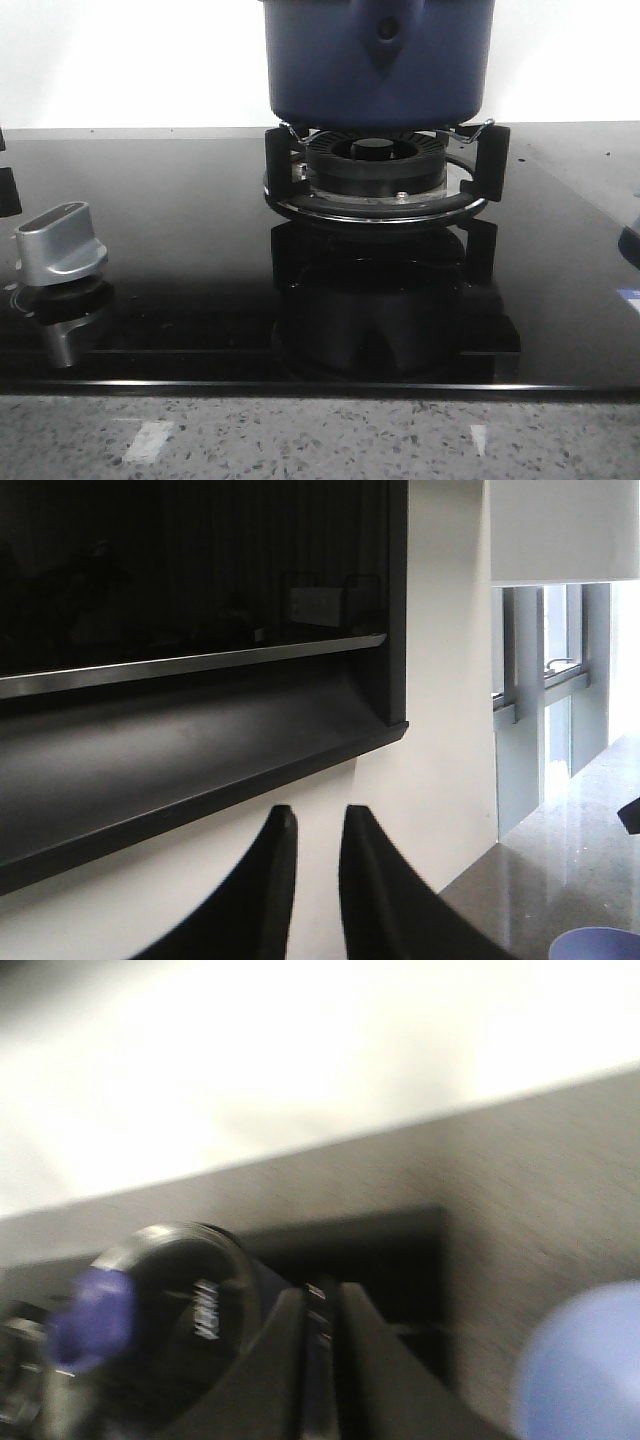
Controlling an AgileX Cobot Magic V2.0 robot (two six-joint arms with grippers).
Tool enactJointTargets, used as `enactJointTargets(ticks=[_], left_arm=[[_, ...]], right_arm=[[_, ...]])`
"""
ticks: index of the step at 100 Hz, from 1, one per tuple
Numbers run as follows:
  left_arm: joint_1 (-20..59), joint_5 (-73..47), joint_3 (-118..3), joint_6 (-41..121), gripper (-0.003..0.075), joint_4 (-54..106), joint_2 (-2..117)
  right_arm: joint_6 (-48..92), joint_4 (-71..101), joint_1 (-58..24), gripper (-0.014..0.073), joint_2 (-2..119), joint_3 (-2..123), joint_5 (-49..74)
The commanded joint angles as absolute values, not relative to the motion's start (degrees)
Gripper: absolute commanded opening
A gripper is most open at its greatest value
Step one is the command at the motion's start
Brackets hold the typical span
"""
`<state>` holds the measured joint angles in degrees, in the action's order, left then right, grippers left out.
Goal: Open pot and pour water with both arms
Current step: 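Lower the held lid back onto the pot with the left gripper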
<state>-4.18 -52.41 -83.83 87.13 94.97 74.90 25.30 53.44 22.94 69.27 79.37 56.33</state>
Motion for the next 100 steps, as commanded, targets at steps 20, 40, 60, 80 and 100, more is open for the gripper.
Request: enactJointTargets(ticks=[20, 40, 60, 80, 100], left_arm=[[-7.6, -40.8, -84.4, 77.0, -0.0020, 95.7, 68.1], [-7.6, -22.1, -76.8, 77.0, -0.0020, 85.3, 59.2], [-5.1, -18.7, -62.9, 77.1, -0.0020, 78.4, 49.9], [3.1, -17.0, -44.8, 80.8, -0.0020, 78.1, 38.2], [4.0, -14.1, -28.1, 80.9, -0.0020, 83.1, 22.6]], right_arm=[[44.2, 73.5, 14.1, -0.0053, 65.6, 73.5, 39.1], [61.4, 73.0, 5.3, -0.0051, 59.0, 65.6, 31.4], [65.9, 73.0, 3.8, -0.0051, 49.2, 54.4, 25.5], [69.3, 73.0, 3.8, -0.0051, 36.2, 39.9, 24.3], [69.3, 73.5, 3.8, -0.0052, 23.7, 26.5, 22.1]])
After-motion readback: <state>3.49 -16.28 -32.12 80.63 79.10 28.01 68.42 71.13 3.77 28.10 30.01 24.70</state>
